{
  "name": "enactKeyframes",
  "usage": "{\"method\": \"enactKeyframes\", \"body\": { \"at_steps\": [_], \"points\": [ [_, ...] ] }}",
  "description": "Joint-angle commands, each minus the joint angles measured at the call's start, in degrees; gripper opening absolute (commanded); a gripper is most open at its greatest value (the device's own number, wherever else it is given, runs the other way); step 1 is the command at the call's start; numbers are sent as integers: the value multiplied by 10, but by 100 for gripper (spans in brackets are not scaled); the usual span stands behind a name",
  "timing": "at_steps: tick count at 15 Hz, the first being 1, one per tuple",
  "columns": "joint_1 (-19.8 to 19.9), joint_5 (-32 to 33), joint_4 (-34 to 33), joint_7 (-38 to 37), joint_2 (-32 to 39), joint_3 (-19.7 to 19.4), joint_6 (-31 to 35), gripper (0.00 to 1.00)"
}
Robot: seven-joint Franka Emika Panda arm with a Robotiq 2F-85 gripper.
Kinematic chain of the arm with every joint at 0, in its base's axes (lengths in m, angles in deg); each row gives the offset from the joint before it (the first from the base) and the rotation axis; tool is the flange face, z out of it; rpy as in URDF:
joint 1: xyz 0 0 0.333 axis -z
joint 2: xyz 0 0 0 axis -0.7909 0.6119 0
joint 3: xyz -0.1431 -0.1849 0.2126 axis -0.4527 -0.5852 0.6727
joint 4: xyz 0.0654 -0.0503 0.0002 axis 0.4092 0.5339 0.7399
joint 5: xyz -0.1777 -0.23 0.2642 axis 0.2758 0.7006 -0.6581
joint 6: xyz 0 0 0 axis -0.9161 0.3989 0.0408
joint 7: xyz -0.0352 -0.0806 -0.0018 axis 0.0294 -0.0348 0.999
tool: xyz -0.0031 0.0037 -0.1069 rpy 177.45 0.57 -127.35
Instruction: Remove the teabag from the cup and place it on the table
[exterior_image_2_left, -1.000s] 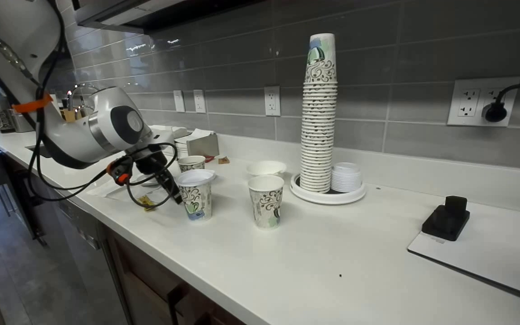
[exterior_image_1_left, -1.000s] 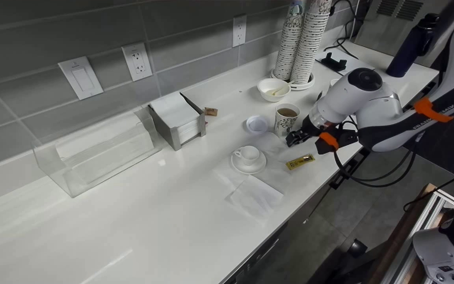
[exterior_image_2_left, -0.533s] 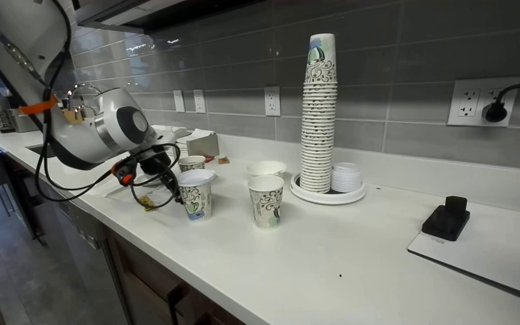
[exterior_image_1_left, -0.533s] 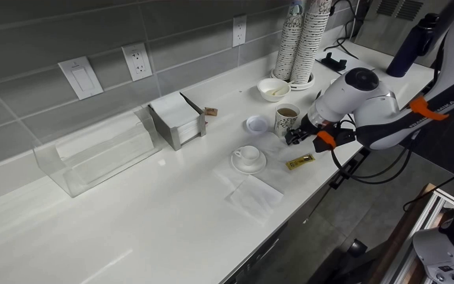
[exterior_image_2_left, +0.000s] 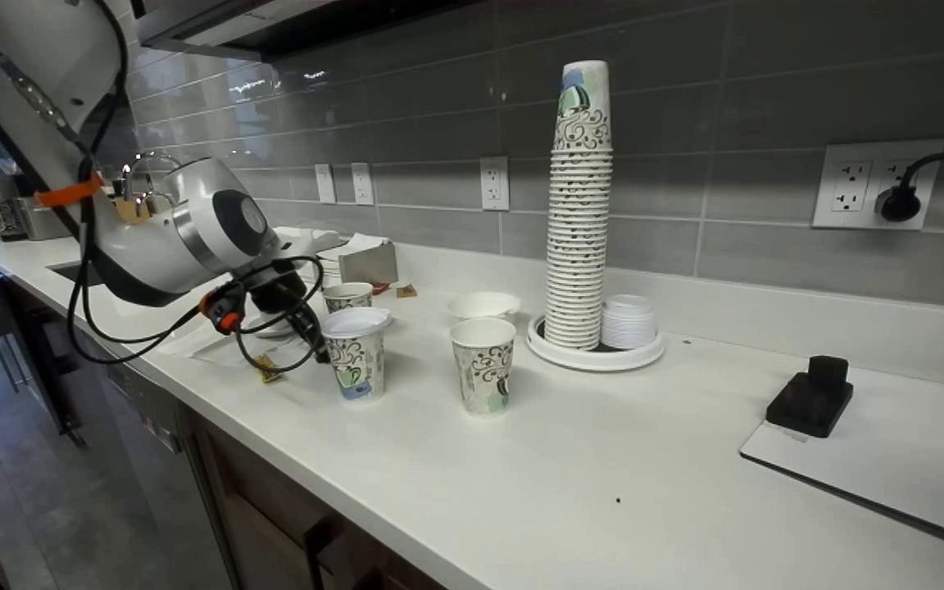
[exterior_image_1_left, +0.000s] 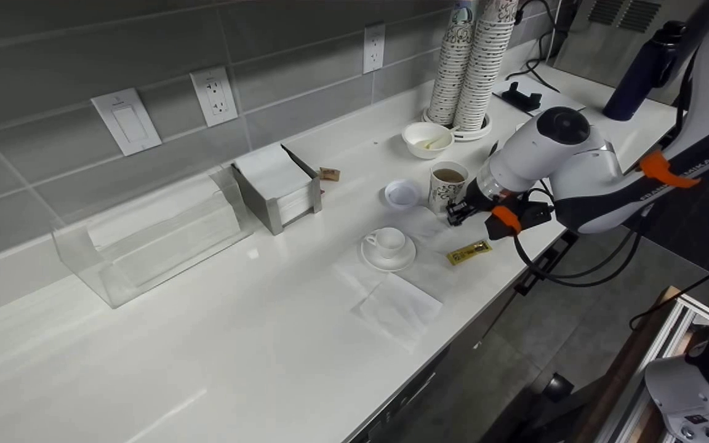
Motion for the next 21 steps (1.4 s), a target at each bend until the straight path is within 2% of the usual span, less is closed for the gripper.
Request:
{"method": "enactKeyframes", "body": {
  "at_steps": [1,6,14,21],
  "points": [
    [-6,34,-6,-33,11,-14,-5,0],
    [-3,35,0,-32,7,-19,-7,0],
    [29,-31,50,83,-34,0,14,0],
    [60,-198,117,258,-78,41,59,0]
  ]
}}
